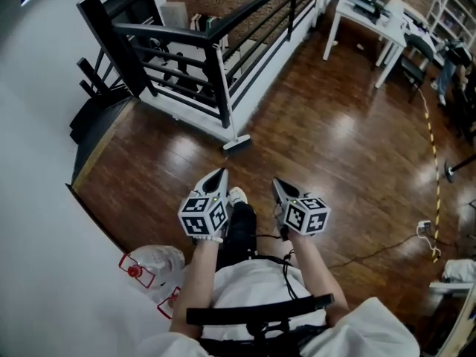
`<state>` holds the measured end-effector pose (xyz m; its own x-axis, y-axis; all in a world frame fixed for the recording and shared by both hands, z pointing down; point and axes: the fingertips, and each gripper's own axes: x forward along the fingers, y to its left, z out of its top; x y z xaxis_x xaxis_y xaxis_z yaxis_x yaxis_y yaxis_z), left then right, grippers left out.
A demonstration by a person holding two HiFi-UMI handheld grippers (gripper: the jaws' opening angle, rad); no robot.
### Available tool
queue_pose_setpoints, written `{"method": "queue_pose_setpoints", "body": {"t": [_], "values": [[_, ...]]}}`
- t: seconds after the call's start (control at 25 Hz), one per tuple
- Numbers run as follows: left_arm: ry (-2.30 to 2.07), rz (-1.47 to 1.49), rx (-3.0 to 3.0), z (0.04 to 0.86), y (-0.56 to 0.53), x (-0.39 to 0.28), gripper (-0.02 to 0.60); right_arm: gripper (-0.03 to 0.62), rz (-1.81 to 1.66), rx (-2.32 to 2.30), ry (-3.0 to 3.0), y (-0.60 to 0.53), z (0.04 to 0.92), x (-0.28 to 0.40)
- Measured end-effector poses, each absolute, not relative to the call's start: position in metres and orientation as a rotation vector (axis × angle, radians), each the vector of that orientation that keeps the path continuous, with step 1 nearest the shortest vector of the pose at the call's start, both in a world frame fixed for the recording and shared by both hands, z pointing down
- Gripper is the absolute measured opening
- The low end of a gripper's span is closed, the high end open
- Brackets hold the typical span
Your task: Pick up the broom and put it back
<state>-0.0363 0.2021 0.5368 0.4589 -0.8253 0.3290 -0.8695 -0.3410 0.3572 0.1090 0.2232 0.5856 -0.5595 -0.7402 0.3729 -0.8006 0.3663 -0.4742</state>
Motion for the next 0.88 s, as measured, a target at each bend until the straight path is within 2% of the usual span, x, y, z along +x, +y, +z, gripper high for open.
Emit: {"method": "queue_pose_setpoints", "body": {"t": [0.32,0.88], "values": [[-1.407,0.088,2.205,0.56,0.086,-0.031,-0.006,0.005,0.962,1.418,-2.477,0.112,0.605,0.117],[-1.429,0.038,2.072,0.579,-0.14,-0.1,-0.006,0.005,0.917,1.244,-2.438,-0.138,0.612,0.027]]}}
